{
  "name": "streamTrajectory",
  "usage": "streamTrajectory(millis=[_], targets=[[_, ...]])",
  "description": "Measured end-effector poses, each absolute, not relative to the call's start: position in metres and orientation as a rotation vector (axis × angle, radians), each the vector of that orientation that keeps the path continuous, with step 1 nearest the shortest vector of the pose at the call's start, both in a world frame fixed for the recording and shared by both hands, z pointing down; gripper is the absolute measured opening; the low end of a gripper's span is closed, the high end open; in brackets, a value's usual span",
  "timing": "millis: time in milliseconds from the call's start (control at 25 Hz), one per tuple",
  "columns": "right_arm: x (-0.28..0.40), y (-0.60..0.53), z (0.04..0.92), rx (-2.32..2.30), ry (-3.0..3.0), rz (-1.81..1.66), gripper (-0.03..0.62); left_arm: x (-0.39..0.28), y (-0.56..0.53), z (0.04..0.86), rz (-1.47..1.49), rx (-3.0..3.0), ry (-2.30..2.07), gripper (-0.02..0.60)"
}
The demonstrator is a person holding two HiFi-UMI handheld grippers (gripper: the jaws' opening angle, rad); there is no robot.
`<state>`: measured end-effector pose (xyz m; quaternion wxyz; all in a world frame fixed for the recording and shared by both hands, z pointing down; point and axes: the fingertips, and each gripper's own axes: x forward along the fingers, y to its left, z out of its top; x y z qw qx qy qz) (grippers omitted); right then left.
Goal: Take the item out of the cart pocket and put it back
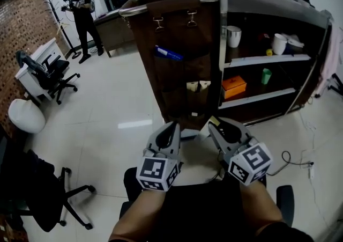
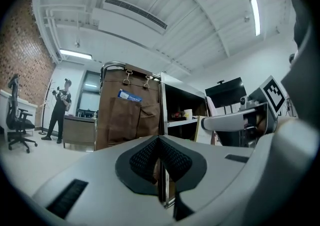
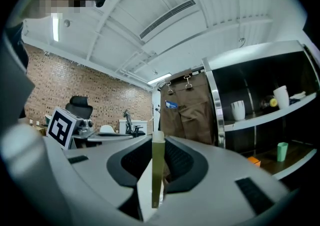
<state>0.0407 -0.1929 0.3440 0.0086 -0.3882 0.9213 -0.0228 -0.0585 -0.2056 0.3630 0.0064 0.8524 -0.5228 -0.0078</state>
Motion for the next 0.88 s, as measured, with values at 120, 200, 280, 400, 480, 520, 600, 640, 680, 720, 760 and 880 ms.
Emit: streamTrajectory(millis=[120,200,280,400,480,520,600,640,680,720,760,880], targets=[[0.0418,-0.1934,0.3424,-1.213,2.877,-0.067,0.098,-0.0553,-0.2054,0.3632,-0.009,2.679,-1.633,0.0],[0.0416,-0.194,0.3414,-1.212,2.877,-0.064,0.098,-0.0548,-0.2062,0.3641,-0.006,2.683,-1.63,0.0],[0.0409,-0.1944,0.3419,-1.21,2.879,-0.066,0.098,-0.0558,-0.2067,0.3644,-0.009,2.684,-1.636,0.0],[0.0395,-0.1943,0.344,-1.204,2.888,-0.072,0.098,-0.0587,-0.2067,0.3619,-0.044,2.679,-1.658,0.0],[0.0383,-0.1946,0.3442,-1.199,2.891,-0.073,0.098,-0.0596,-0.2064,0.3596,-0.063,2.674,-1.66,0.0],[0.0376,-0.1951,0.3442,-1.198,2.893,-0.074,0.098,-0.0598,-0.2065,0.3592,-0.063,2.672,-1.66,0.0],[0.0364,-0.1967,0.345,-1.197,2.895,-0.078,0.098,-0.0604,-0.2069,0.3598,-0.06,2.67,-1.662,0.0],[0.036,-0.1972,0.3457,-1.197,2.896,-0.081,0.098,-0.0607,-0.2068,0.3603,-0.06,2.669,-1.662,0.0],[0.0355,-0.1976,0.3466,-1.197,2.896,-0.084,0.098,-0.0608,-0.2066,0.3606,-0.061,2.668,-1.66,0.0],[0.0351,-0.1981,0.3474,-1.197,2.897,-0.087,0.098,-0.0608,-0.2067,0.3603,-0.063,2.669,-1.657,0.0],[0.0347,-0.1986,0.3483,-1.197,2.898,-0.09,0.098,-0.0607,-0.207,0.36,-0.064,2.67,-1.655,0.0],[0.0348,-0.1995,0.3501,-1.198,2.9,-0.094,0.098,-0.0599,-0.2082,0.3602,-0.062,2.672,-1.653,0.0]])
